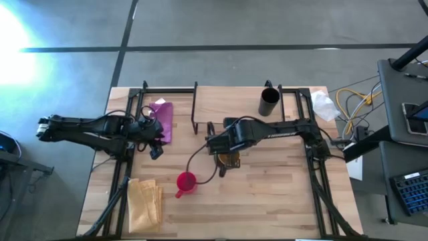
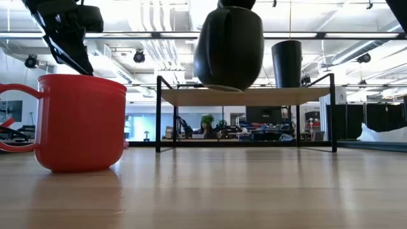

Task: Stack small to large cups/mugs on shelf
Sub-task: Put the black mug on the shelf

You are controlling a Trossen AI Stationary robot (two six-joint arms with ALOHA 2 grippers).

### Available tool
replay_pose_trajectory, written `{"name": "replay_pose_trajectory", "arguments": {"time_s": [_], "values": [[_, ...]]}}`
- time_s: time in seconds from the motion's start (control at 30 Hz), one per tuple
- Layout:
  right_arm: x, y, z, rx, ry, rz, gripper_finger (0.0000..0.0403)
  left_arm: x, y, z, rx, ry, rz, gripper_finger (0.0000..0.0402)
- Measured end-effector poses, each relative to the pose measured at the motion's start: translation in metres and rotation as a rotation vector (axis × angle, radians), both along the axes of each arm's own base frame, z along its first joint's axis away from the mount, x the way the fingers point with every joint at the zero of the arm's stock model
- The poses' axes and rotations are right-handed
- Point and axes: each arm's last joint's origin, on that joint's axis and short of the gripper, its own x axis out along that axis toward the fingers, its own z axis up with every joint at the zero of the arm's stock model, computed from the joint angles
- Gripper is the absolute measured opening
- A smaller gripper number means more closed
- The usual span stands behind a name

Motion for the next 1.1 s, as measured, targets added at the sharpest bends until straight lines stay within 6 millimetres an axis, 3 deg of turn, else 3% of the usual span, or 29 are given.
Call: {"name": "replay_pose_trajectory", "arguments": {"time_s": [0.13,0.4,0.8,1.1], "values": [[0.001,0.0,-0.001,0.03,0.001,-0.01,0.0013,0.004,0.0,0.0,0.0,-0.019,0.0,0.0146],[0.007,0.004,-0.047,0.048,0.1,0.032,0.0013,0.006,0.0,0.0,0.004,-0.017,-0.007,0.0146],[0.008,0.004,-0.093,0.074,0.163,0.144,0.0031,0.006,0.0,0.0,0.001,-0.018,-0.005,0.0146],[0.013,0.002,-0.087,0.073,0.102,0.11,0.01,0.008,0.0,0.0,-0.001,-0.027,-0.002,0.0146]]}}
